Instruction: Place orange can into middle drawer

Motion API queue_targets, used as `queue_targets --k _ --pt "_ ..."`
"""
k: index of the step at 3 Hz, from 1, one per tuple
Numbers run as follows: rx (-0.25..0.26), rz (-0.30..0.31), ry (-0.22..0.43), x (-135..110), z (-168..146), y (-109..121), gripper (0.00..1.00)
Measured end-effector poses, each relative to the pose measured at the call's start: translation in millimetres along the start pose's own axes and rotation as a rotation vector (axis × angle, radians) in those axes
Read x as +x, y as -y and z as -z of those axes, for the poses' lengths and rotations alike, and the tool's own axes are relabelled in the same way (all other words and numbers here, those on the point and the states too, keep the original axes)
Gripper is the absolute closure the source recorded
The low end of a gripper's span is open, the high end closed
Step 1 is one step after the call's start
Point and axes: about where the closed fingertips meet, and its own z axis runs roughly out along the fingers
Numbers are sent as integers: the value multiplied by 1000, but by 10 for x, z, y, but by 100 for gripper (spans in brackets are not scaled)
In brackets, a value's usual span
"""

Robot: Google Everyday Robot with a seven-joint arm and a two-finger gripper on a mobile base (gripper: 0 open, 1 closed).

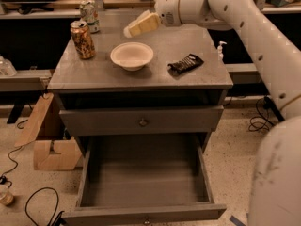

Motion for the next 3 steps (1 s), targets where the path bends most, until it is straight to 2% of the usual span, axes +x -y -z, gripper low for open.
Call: queue_targets --k 1,2,3 --pt "-57 -94 39 110 -828 -135 0" --pt "-92 -161 82 139 -1272 -300 0" --pt "-121 -187 119 99 -1686 -450 0"
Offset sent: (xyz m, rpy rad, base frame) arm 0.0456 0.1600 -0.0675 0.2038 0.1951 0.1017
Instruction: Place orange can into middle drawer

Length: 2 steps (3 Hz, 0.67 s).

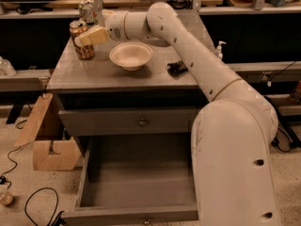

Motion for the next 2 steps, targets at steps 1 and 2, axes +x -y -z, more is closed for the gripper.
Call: queue_targets --k 1,2 --pt "-12 -1 39 -7 -329 -32 0" --pt "-7 17 37 25 -572 -52 26"
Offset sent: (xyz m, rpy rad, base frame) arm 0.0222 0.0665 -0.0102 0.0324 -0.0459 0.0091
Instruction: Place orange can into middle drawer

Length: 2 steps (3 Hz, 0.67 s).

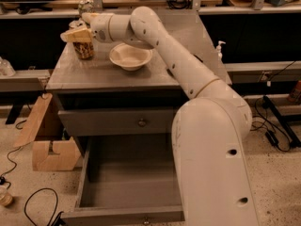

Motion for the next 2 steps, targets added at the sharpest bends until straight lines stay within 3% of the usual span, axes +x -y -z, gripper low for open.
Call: queue_targets --k 2 --pt "15 6 -32 144 -162 6 73"
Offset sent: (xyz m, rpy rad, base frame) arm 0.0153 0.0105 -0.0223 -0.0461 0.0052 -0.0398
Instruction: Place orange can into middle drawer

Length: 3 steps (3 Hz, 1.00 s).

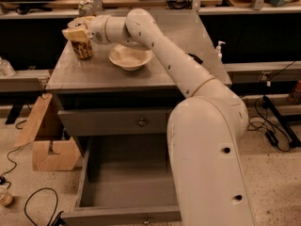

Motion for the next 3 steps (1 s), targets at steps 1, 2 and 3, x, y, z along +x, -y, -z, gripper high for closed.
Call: queue_targets --k 1,2,3 --pt "0 0 -1 -8 -5 0 97" --pt "0 0 -1 -25 -3 3 100" --pt "0 0 -1 -28 -2 3 100"
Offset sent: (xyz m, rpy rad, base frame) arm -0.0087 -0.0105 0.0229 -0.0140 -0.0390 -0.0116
